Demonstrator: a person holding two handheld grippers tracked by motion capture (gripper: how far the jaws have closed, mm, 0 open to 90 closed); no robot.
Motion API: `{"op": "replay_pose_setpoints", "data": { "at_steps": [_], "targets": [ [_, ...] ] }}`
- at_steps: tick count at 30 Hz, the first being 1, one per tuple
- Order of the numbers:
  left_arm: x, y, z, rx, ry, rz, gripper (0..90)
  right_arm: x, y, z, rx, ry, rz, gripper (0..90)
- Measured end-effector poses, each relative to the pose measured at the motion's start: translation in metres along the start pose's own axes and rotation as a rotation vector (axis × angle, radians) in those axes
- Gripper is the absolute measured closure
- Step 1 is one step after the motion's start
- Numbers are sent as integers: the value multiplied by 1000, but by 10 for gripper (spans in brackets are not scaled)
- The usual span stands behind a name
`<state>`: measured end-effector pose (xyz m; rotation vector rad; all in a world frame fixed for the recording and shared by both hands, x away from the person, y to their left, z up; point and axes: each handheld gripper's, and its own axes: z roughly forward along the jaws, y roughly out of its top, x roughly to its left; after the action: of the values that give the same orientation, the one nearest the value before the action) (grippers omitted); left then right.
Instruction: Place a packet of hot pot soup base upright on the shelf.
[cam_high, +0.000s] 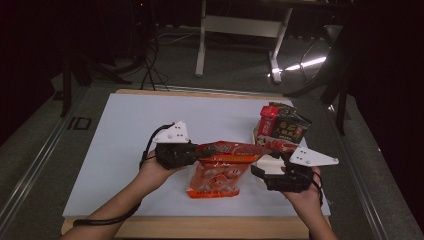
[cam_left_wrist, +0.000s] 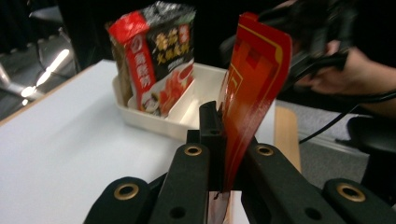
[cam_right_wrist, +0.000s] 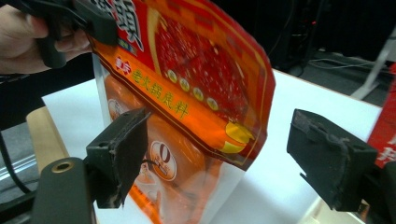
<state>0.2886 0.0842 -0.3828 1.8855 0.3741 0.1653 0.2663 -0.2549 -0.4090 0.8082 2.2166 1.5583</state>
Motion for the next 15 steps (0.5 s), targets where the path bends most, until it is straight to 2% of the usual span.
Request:
{"op": "replay_pose_setpoints", "data": {
  "at_steps": [3,10,12,15],
  "targets": [
    [0,3,0,-8,5,0,900,-4,2,6,-3,29,13,235],
    [-2,7,-2,-34,-1,11,900,-13,7,12,-39,91,21,397],
    [-2,8,-2,-42,-6,10,900,-12,8,15,-26,81,-12,415],
    [0,9,-4,-41,-2,0,900,-12,9,17,-7,76,-35,478]
  ]
}}
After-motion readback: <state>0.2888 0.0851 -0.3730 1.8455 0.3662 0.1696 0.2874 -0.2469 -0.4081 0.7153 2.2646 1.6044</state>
